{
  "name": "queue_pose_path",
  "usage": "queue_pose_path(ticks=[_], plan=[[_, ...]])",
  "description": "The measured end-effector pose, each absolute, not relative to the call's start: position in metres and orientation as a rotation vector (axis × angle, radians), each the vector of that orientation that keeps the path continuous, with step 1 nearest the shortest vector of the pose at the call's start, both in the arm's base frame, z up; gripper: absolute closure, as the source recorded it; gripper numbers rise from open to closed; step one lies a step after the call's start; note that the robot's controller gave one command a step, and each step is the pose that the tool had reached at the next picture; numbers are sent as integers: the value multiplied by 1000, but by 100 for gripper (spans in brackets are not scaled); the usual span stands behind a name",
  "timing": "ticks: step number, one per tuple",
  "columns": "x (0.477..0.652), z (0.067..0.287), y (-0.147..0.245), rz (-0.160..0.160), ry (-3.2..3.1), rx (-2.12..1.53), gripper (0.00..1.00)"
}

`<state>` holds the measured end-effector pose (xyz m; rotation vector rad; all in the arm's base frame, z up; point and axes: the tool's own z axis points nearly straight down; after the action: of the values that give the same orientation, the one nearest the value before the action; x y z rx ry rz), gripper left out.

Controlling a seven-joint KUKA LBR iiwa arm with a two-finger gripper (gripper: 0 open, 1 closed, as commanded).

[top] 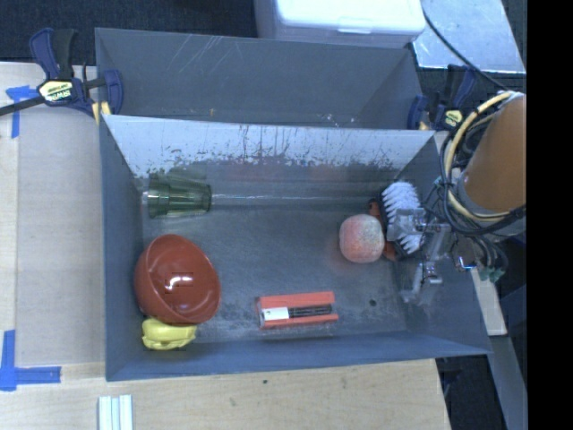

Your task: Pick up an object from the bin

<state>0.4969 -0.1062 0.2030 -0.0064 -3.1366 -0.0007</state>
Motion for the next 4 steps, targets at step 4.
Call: queue_pose_path(ticks=[4], plan=[[598,73,-94,2,-3149,-3,0]])
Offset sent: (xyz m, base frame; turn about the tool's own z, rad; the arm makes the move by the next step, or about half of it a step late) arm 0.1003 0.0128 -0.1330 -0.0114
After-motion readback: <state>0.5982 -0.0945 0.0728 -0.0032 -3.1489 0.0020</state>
